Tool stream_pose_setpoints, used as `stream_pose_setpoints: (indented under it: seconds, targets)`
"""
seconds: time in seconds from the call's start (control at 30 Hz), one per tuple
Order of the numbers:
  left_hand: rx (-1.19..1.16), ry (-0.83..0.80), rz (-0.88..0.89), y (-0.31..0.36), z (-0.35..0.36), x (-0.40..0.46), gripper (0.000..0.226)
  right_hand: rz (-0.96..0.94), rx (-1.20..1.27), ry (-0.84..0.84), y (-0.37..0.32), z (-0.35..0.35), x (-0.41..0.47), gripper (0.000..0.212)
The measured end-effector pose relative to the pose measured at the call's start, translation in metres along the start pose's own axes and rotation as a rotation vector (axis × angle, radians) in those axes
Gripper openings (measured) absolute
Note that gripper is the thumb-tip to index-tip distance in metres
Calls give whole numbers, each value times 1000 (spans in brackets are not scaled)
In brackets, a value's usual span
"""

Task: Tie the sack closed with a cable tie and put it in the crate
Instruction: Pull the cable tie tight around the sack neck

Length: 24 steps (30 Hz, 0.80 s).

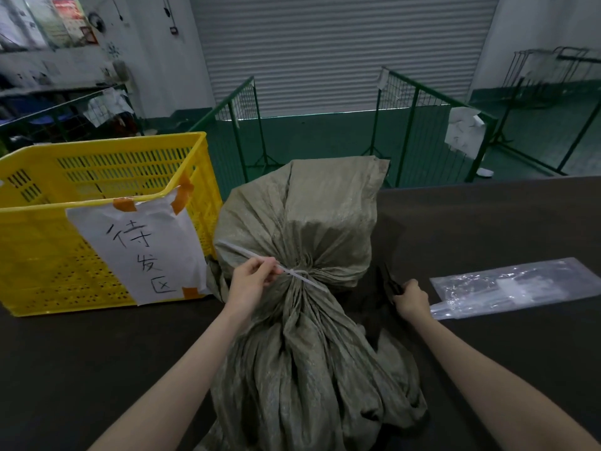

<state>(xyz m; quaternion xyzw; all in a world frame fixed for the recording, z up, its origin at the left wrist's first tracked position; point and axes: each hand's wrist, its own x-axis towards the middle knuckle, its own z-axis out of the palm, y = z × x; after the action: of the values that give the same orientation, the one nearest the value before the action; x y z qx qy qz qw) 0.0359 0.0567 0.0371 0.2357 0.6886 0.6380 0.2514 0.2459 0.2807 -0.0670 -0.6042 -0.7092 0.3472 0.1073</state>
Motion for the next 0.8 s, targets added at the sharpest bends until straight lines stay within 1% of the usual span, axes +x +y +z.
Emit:
stream_pose_setpoints:
  seconds: [0.13,0.27,0.33,0.47,0.53,0.6,0.7,0.8]
  targets:
    - [11,-14,-13,-4,2,7,25,-88,-199,25,6,-2,17,27]
    - [7,-15,-38,-6,5,9,24,-136,-365,-39,18,-4,21,28]
    - [4,-20,-50,-6,8,9,23,-161,-404,-39,22,-4,22,30]
    - [6,-24,-58,-8,13,5,21,-181,-305,25,19,-10,15,30]
    - [3,-17,-50,-8,14,3,22,-236,-222,75,12,-16,6,28]
    - [-8,-10,-36,-6,14,0,22,-351,-160,111,4,-21,-8,25]
    - [-38,-15,0,-2,14,-8,22,-589,-76,140,-13,-30,-37,21]
    - [-45,-40,39,5,17,-18,21,-787,38,95,-36,-33,-74,17]
